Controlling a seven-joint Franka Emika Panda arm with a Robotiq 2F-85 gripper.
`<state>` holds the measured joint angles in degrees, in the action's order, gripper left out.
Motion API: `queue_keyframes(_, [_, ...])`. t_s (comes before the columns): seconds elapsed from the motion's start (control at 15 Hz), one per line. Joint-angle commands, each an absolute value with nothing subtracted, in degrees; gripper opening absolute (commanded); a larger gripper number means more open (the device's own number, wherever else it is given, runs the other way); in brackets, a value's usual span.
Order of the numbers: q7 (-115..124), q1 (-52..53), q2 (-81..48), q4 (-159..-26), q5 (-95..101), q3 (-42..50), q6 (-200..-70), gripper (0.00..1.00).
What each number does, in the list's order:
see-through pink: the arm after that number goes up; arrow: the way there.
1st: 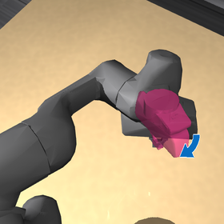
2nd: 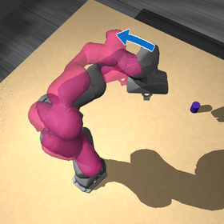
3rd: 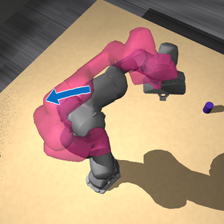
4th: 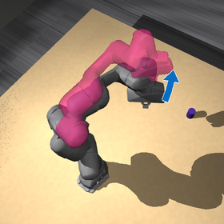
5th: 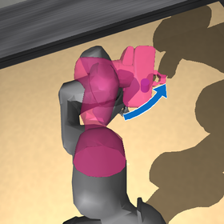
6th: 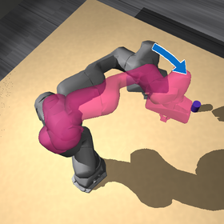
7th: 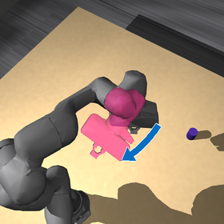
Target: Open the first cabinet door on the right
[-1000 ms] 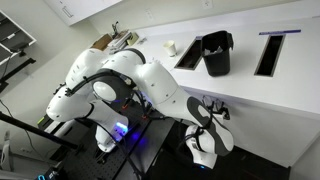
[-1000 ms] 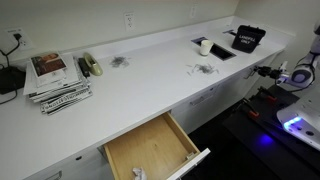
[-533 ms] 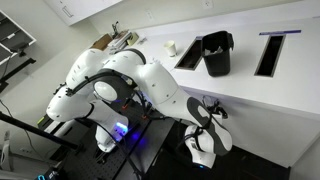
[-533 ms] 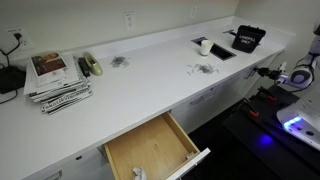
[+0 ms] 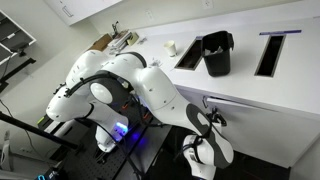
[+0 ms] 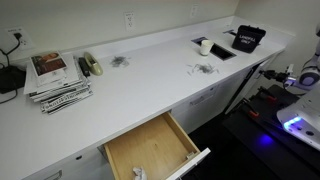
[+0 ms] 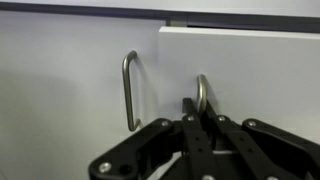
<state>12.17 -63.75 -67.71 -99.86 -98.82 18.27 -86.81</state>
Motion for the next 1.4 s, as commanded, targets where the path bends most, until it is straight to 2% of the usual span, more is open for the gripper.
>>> queue_keyframes(0.0, [12.0,-66.9,-70.7,-95.0,-94.4,21.5,-84.4,0.02])
queue_keyframes(0.53, [12.9,-73.4,-72.9,-84.3,-83.0,23.5,-84.0,0.02])
queue_keyframes(1.33, [18.1,-82.7,-74.6,-69.9,-70.2,22.0,-90.6,0.02])
